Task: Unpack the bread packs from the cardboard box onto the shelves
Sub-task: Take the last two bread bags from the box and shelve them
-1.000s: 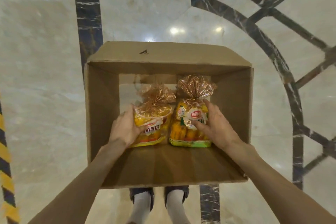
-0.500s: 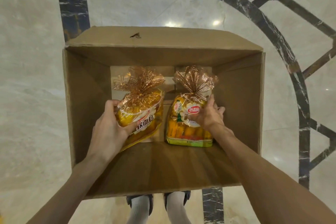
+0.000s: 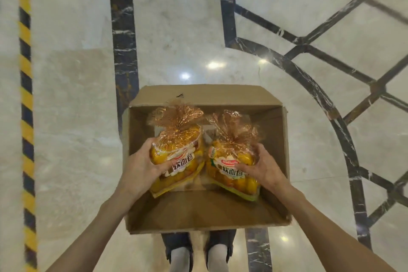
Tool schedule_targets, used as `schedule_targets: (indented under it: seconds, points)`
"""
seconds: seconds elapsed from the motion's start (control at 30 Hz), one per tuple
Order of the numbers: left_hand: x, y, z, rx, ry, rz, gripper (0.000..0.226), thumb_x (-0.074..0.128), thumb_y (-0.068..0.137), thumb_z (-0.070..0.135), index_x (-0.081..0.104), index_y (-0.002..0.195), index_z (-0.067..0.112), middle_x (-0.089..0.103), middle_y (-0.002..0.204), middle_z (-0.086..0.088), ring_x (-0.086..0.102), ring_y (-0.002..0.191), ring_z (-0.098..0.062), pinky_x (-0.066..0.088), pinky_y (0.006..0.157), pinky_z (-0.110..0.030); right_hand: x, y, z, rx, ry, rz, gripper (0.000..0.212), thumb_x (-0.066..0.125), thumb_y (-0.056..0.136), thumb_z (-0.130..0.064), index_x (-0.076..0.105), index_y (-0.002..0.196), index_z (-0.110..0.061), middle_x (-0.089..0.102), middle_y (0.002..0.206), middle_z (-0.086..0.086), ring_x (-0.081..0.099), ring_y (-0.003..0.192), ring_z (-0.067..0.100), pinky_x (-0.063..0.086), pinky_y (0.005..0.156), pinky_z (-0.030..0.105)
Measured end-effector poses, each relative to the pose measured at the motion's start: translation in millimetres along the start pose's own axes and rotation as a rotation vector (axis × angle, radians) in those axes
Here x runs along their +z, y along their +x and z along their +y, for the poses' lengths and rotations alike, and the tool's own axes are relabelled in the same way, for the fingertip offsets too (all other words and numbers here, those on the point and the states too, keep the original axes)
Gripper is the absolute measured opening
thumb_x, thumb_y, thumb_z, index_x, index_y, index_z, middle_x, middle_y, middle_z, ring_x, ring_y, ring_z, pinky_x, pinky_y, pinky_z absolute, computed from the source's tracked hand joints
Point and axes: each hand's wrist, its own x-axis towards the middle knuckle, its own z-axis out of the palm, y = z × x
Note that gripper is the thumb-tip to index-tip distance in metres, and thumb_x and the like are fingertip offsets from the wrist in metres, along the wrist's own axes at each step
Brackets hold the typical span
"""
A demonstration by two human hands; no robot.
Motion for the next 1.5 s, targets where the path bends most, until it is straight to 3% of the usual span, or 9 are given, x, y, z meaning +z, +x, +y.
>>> schedule_targets:
  seconds: [0.17, 0.37, 0.8, 1.03, 1.17, 1.27, 1.33, 1.43, 1.5]
  points:
    - [-63, -48, 44, 0.027, -0.117, -0.031, 0.081, 0.085, 0.066, 0.058, 0.054, 0.137, 0.034, 0.071, 0.115, 0.019, 0.071, 0.102, -0.003, 0.060, 0.084, -0.026, -58, -63, -48, -0.055, 0.048, 0.010, 0.078, 0.085, 0.082, -0.028, 0.044, 0.148, -0.026, 0.059, 0.127, -0.010, 0.063, 0.107, 0.011, 0.057, 0.078, 0.020]
    - [-161, -131, 109, 0.092, -0.237, 0.000, 0.068, 0.088, 0.069, 0.046, 0.059, 0.130, 0.037, 0.076, 0.117, 0.014, 0.074, 0.104, -0.005, 0.062, 0.086, -0.029, -140, -157, -127, -0.177, 0.152, -0.032, 0.078, 0.087, 0.077, -0.037, 0.049, 0.145, -0.030, 0.061, 0.135, -0.011, 0.064, 0.104, 0.006, 0.057, 0.062, 0.013]
    - [-422, -409, 207, 0.300, -0.285, 0.269, 0.069, 0.089, 0.073, 0.032, 0.052, 0.130, 0.036, 0.076, 0.113, 0.018, 0.074, 0.101, -0.002, 0.060, 0.081, -0.023, -258, -431, -388, -0.625, 0.122, -0.092, 0.088, 0.093, 0.066, -0.044, 0.048, 0.141, -0.039, 0.061, 0.142, -0.003, 0.067, 0.118, 0.020, 0.062, 0.092, 0.043]
    - [-514, -570, 186, 0.300, -0.276, 0.550, 0.092, 0.092, 0.070, 0.052, 0.046, 0.146, 0.029, 0.060, 0.137, 0.017, 0.064, 0.121, 0.001, 0.054, 0.100, -0.025, -242, -567, -526, -0.904, 0.063, -0.243, 0.057, 0.083, 0.082, -0.023, 0.049, 0.124, -0.042, 0.062, 0.115, -0.022, 0.067, 0.093, 0.001, 0.055, 0.062, 0.011]
    - [-528, -666, 170, 0.274, -0.337, 0.769, 0.071, 0.089, 0.076, 0.036, 0.049, 0.134, 0.027, 0.061, 0.127, 0.018, 0.062, 0.097, 0.024, 0.050, 0.083, -0.005, -209, -626, -590, -1.080, -0.033, -0.385, 0.078, 0.090, 0.068, -0.043, 0.053, 0.136, -0.036, 0.066, 0.133, -0.012, 0.073, 0.102, 0.002, 0.060, 0.075, 0.020]
    - [-521, -739, 143, 0.222, -0.376, 0.982, 0.083, 0.090, 0.064, 0.062, 0.058, 0.134, 0.030, 0.073, 0.122, 0.013, 0.071, 0.108, -0.003, 0.056, 0.100, -0.035, -175, -673, -625, -1.187, -0.110, -0.527, 0.073, 0.088, 0.076, -0.037, 0.050, 0.137, -0.030, 0.057, 0.143, -0.011, 0.064, 0.120, 0.012, 0.058, 0.080, 0.021]
    - [-507, -786, 124, 0.170, -0.425, 1.078, 0.073, 0.092, 0.069, 0.049, 0.060, 0.131, 0.028, 0.075, 0.119, 0.012, 0.072, 0.106, -0.007, 0.056, 0.100, -0.041, -147, -706, -643, -1.288, -0.148, -0.591, 0.084, 0.090, 0.071, -0.043, 0.045, 0.142, -0.033, 0.050, 0.145, -0.013, 0.054, 0.128, 0.014, 0.054, 0.087, 0.023]
    - [-478, -853, 102, 0.066, -0.473, 1.216, 0.069, 0.089, 0.077, 0.036, 0.055, 0.136, 0.025, 0.071, 0.123, 0.010, 0.069, 0.099, 0.005, 0.055, 0.087, -0.016, -100, -751, -661, -1.384, -0.254, -0.681, 0.111, 0.089, 0.064, -0.056, 0.036, 0.157, -0.029, 0.043, 0.158, -0.007, 0.045, 0.141, 0.019, 0.043, 0.109, 0.037]
    - [-454, -899, 85, 0.029, -0.506, 1.328, 0.077, 0.088, 0.075, 0.043, 0.052, 0.140, 0.026, 0.070, 0.122, 0.009, 0.068, 0.091, 0.014, 0.050, 0.073, -0.005, -67, -794, -658, -1.447, -0.318, -0.756, 0.101, 0.086, 0.074, -0.050, 0.035, 0.158, -0.024, 0.044, 0.156, -0.005, 0.043, 0.143, 0.019, 0.030, 0.106, 0.023]
